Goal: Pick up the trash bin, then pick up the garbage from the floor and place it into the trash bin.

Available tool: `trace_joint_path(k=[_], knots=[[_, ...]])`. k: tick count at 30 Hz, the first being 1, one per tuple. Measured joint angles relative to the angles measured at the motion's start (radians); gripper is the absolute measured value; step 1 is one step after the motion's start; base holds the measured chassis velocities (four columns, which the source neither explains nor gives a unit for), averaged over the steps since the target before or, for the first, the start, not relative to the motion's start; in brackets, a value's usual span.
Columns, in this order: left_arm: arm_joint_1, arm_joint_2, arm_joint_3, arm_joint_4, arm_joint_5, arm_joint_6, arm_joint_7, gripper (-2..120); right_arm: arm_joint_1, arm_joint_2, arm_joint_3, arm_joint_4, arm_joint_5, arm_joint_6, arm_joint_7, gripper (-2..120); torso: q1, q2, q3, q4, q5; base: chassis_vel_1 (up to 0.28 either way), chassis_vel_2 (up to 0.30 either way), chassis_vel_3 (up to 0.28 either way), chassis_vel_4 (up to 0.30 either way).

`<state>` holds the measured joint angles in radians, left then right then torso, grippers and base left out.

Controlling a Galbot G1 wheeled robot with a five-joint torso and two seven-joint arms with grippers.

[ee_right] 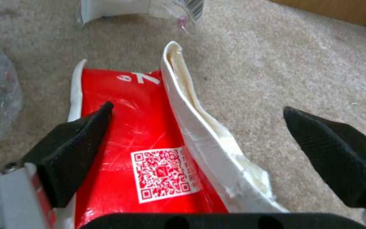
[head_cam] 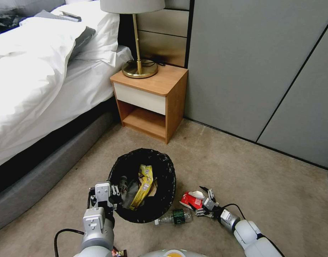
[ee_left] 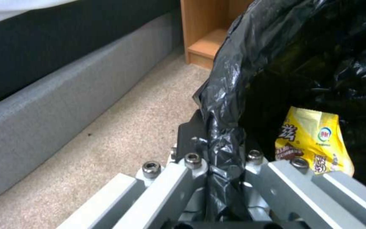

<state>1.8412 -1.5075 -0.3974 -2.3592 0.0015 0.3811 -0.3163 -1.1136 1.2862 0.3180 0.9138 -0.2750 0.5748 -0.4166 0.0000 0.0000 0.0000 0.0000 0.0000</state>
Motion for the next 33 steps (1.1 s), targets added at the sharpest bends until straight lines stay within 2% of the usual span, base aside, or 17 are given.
trace_joint_path(k=[4,11,12,15,16,19,22,23,25,27,28,29,33], knots=[[-0.003,-0.001,0.001,0.000,0.000,0.000,0.000,1,-0.001,0.000,0.000,0.001,0.003,0.004,0.002,90,0.000,0.000,0.000,0.0000,0.0000,0.000,0.000,0.000,0.000],[-0.003,0.000,0.001,0.001,0.000,0.000,0.000,1,-0.006,0.002,-0.001,0.007,0.007,0.007,0.003,65,0.000,0.000,0.000,0.0000,0.0000,0.000,0.000,0.000,0.000],[-0.003,0.000,0.001,0.001,0.000,0.000,0.000,1,-0.006,0.002,-0.001,0.007,0.007,0.007,0.003,65,0.000,0.000,0.000,0.0000,0.0000,0.000,0.000,0.000,0.000],[-0.004,0.001,0.001,0.002,0.000,0.000,0.001,1,-0.008,0.004,-0.001,0.010,0.010,0.009,0.002,50,0.000,0.000,0.000,0.0000,0.0000,0.000,0.000,0.000,0.000],[-0.004,0.001,0.001,0.002,0.000,0.000,0.001,1,-0.008,0.004,-0.001,0.010,0.010,0.009,0.002,50,0.000,0.000,0.000,0.0000,0.0000,0.000,0.000,0.000,0.000],[-0.004,0.001,0.001,0.002,0.000,0.000,0.001,1,-0.011,0.005,-0.001,0.012,0.012,0.010,0.000,36,0.000,0.000,0.000,0.0000,0.0000,0.000,0.000,0.000,0.000],[-0.003,0.001,0.001,0.002,0.000,-0.001,0.001,1,-0.013,0.005,0.000,0.012,0.012,0.012,-0.002,29,0.000,0.000,0.000,0.0000,0.0001,0.000,0.000,0.000,0.000],[-0.002,0.001,0.001,0.002,0.000,-0.001,0.001,1,-0.019,0.003,0.001,0.014,0.013,0.015,-0.002,21,0.000,0.000,0.000,0.0000,0.0001,0.000,0.000,0.000,0.000],[-0.002,0.002,0.001,0.002,0.000,-0.001,0.001,1,-0.020,0.002,0.001,0.015,0.014,0.016,-0.003,18,0.000,0.000,0.000,0.0000,0.0001,0.000,0.000,0.000,0.000],[0.000,0.003,0.001,0.001,0.000,-0.001,0.001,1,-0.027,-0.010,0.002,0.024,0.021,0.016,-0.006,7,0.000,0.000,0.000,0.0000,0.0000,0.000,0.000,0.000,0.000],[0.000,0.003,0.001,0.001,0.000,-0.001,0.001,1,-0.027,-0.010,0.002,0.024,0.021,0.016,-0.006,7,0.000,0.000,0.000,0.0000,0.0000,0.000,0.000,0.000,0.000],[0.002,0.004,0.001,0.001,0.000,-0.001,0.001,1,-0.029,-0.015,0.004,0.027,0.026,0.017,-0.007,2,0.000,0.000,0.000,0.0000,0.0001,0.000,0.000,0.000,0.000],[0.004,0.004,0.005,0.000,0.001,-0.002,0.001,1,-0.035,-0.023,0.007,0.035,0.033,0.018,-0.009,0,0.000,0.000,0.000,0.0000,0.0000,0.000,0.000,0.000,0.000]])
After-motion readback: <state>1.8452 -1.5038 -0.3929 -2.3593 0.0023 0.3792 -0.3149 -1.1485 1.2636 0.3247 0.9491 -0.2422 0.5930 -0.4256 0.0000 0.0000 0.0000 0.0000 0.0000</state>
